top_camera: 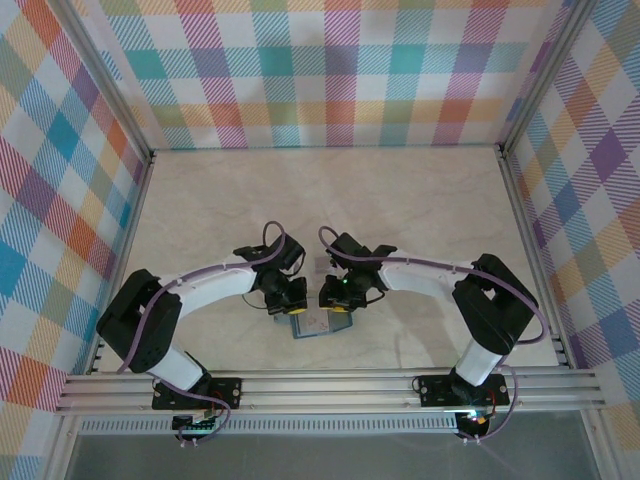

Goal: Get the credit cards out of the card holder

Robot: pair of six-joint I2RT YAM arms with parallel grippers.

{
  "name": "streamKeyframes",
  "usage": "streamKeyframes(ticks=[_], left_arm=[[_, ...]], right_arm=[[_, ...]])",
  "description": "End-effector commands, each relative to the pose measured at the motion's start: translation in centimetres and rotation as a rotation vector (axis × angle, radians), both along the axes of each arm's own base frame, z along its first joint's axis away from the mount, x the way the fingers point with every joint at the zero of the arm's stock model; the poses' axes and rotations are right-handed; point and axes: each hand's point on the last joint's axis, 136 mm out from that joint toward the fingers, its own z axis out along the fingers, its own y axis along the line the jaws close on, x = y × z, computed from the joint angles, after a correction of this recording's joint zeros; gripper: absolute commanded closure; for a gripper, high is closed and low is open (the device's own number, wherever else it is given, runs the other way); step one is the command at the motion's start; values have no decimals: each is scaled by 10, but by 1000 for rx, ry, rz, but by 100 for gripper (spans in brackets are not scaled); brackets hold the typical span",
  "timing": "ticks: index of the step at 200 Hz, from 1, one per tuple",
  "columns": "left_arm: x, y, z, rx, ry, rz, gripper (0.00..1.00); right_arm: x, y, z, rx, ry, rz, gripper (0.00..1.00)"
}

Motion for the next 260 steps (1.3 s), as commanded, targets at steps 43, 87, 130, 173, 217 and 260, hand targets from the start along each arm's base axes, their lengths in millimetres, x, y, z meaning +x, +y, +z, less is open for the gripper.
streamKeyframes(ticks=[43, 87, 130, 173, 217, 260], left_arm=[[-14, 2, -18, 60, 51, -50, 97], [-19, 17, -39, 150, 78, -60, 98], [-25, 30, -50, 220, 93, -76, 97], [-31, 34, -59, 248, 108, -80, 98], [-34, 35, -59, 253, 108, -87, 97], [-34, 36, -60, 264, 109, -91, 98]], right_arm=[[-2, 5, -11, 24, 30, 63, 70], [0, 4, -25, 0, 50, 76, 70], [-4, 16, -21, 94, 57, 94, 70], [-7, 22, -19, 143, 72, 107, 70], [-9, 17, -30, 117, 91, 102, 70], [-8, 21, -24, 164, 83, 100, 74]])
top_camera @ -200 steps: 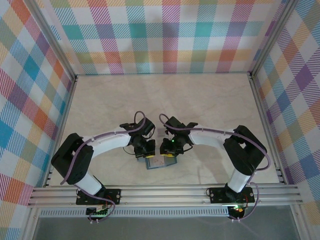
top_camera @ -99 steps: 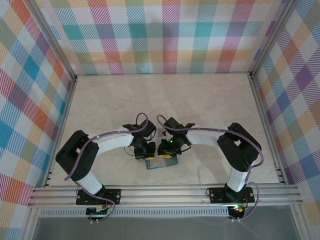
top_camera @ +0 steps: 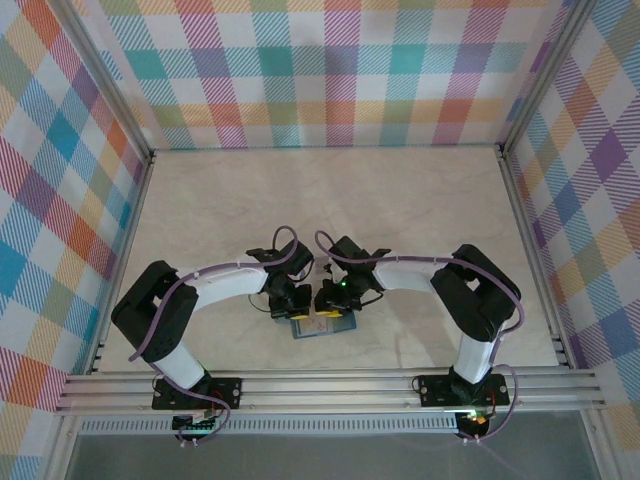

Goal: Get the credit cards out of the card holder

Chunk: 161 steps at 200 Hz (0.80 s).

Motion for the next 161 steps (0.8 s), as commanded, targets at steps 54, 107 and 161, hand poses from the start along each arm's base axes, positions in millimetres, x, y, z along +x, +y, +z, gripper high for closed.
streamKeyframes(ticks=[54, 107, 161], left_arm=[[-25, 35, -36, 186, 79, -29, 98], [-24, 35, -35, 189, 76, -29, 98], [-22, 34, -33, 182, 69, -26, 98]], right_arm=[[-2, 7, 17, 137, -30, 5, 80], [0, -4, 15, 110, -50, -11, 88], [3, -43, 5, -106, -103, 4, 89]])
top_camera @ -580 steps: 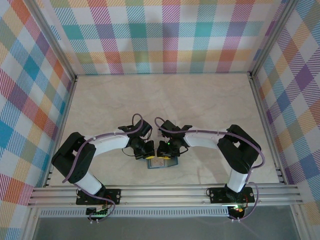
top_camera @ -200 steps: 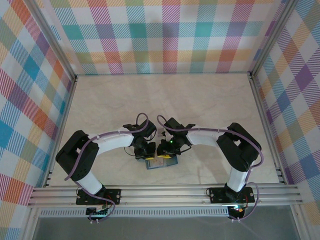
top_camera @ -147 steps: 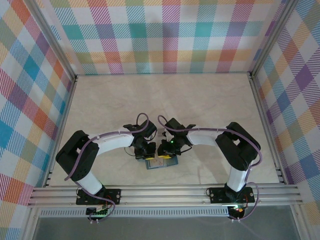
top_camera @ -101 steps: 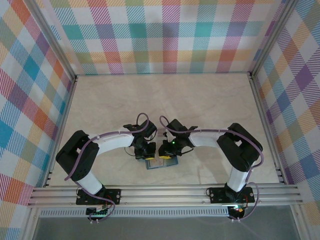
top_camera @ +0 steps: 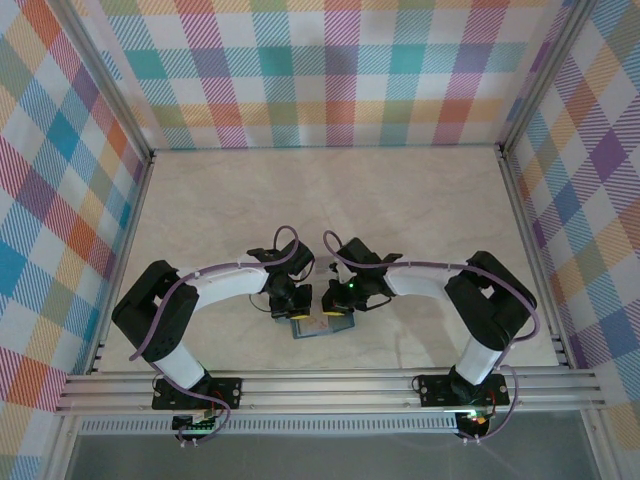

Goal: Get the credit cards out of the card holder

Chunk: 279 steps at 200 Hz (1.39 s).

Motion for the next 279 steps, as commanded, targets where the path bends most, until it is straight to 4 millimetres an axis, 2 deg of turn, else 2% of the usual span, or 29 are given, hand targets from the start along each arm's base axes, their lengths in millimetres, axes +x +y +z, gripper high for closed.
streamKeyframes(ticks=[1, 45, 155, 198, 237, 257, 279], left_arm=[[-23, 35, -32, 181, 72, -17, 98], [-22, 33, -31, 176, 67, -22, 98], [-14, 25, -22, 162, 42, -50, 98], [-14, 21, -22, 145, 39, -57, 98], [-15, 19, -20, 136, 33, -63, 98], [-15, 18, -20, 134, 33, -65, 98], [-14, 16, -19, 131, 32, -68, 98]], right_arm=[[1, -29, -5, -145, -31, 7, 89], [5, -48, -4, -270, -66, 18, 89], [7, -57, 11, -327, -99, 76, 90], [4, -39, 17, -217, -83, 62, 89], [4, -27, 16, -145, -58, 25, 79], [3, -25, 15, -121, -49, 12, 79], [3, -26, 16, -123, -55, 5, 85]])
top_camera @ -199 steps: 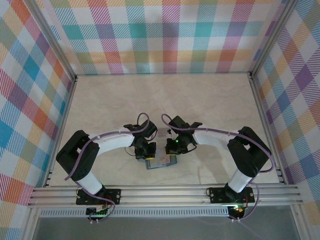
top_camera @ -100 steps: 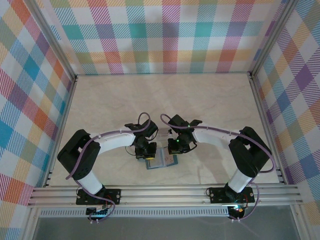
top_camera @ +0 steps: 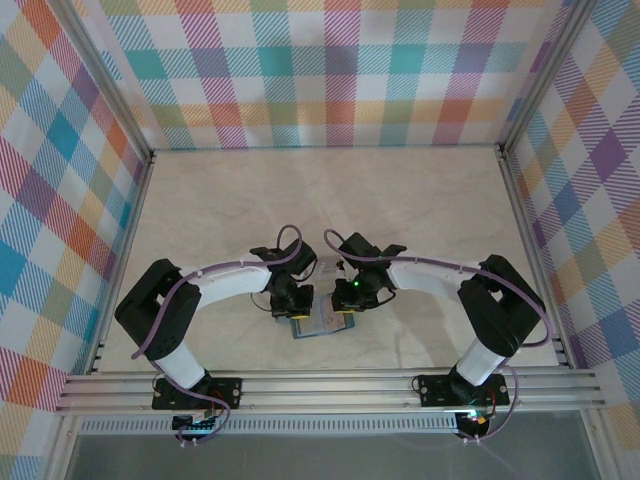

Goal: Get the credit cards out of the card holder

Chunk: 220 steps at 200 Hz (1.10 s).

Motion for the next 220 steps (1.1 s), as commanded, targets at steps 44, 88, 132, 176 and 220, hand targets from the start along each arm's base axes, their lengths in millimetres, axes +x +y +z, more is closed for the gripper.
streamKeyframes(ticks=[44, 88, 132, 176, 220], left_arm=[[-8, 10, -6, 80, 19, -36, 96], [7, 7, 26, 57, -78, -24, 91], [16, 20, 44, 51, -150, 22, 90], [20, 43, 43, -12, -165, 134, 90], [18, 55, 44, -33, -173, 171, 89]], right_arm=[[4, -9, 20, 7, -64, -31, 90], [9, -21, 43, -31, -143, -10, 90], [22, -22, 77, -39, -315, 158, 91], [40, -18, 106, -71, -599, 527, 93], [63, -7, 122, -156, -837, 996, 100]])
